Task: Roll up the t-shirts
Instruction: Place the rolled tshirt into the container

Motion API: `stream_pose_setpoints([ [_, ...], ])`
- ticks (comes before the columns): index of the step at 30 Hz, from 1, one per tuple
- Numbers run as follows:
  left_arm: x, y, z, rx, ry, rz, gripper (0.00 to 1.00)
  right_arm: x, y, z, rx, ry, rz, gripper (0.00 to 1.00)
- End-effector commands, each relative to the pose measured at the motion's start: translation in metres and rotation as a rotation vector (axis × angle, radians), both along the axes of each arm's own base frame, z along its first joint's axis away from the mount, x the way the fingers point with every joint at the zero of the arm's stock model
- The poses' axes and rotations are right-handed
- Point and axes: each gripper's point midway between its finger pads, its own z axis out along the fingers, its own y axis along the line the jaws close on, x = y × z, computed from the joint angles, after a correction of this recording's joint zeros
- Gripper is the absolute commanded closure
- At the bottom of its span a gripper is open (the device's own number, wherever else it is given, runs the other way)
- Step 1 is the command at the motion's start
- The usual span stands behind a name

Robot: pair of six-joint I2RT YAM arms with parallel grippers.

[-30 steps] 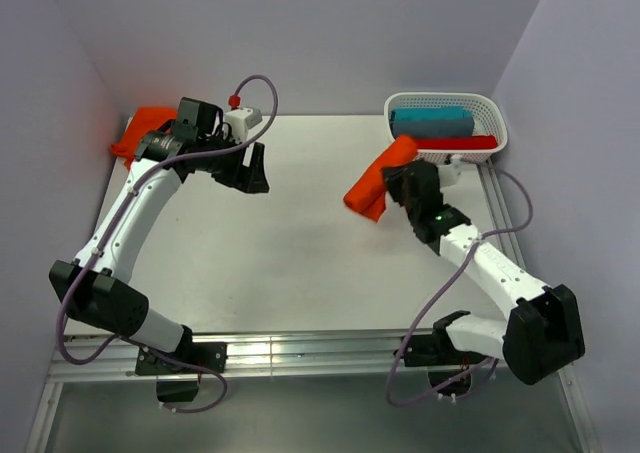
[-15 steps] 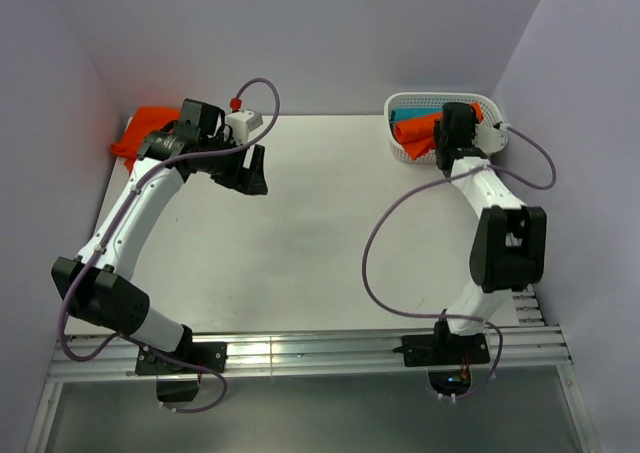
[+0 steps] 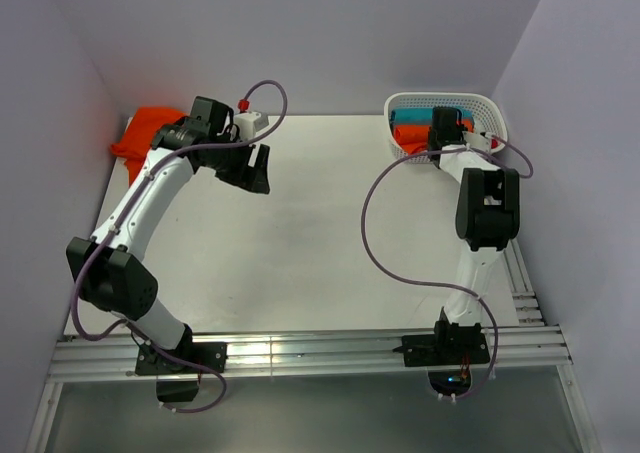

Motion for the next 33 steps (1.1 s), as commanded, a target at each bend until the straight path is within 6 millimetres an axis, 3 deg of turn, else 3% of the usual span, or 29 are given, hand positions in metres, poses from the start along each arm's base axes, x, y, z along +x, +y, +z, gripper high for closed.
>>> stream_pose_setpoints([
  [1, 0.011, -0.004, 0.016, -0.02, -0.06, -0.025, 0.24, 0.019, -0.02, 0.023, -0.003, -0.101, -0.077, 1.0],
  [6, 0.014, -0.005, 0.015, -0.019, -0.059, -0.028, 0.24, 0.024, -0.025, 0.01, 0.014, -0.085, -0.101, 1.0],
  [13, 0.018, -0.007, 0.021, -0.023, -0.06, -0.031, 0.24, 0.015, -0.026, -0.019, 0.039, -0.043, -0.131, 1.0],
  [19, 0.02, -0.009, 0.02, -0.025, -0.056, -0.032, 0.24, 0.02, -0.028, -0.021, 0.046, -0.04, -0.125, 1.0],
  [33, 0.029, -0.014, 0.027, -0.043, -0.058, -0.035, 0.24, 0.03, -0.037, -0.047, 0.087, 0.046, -0.11, 1.0],
])
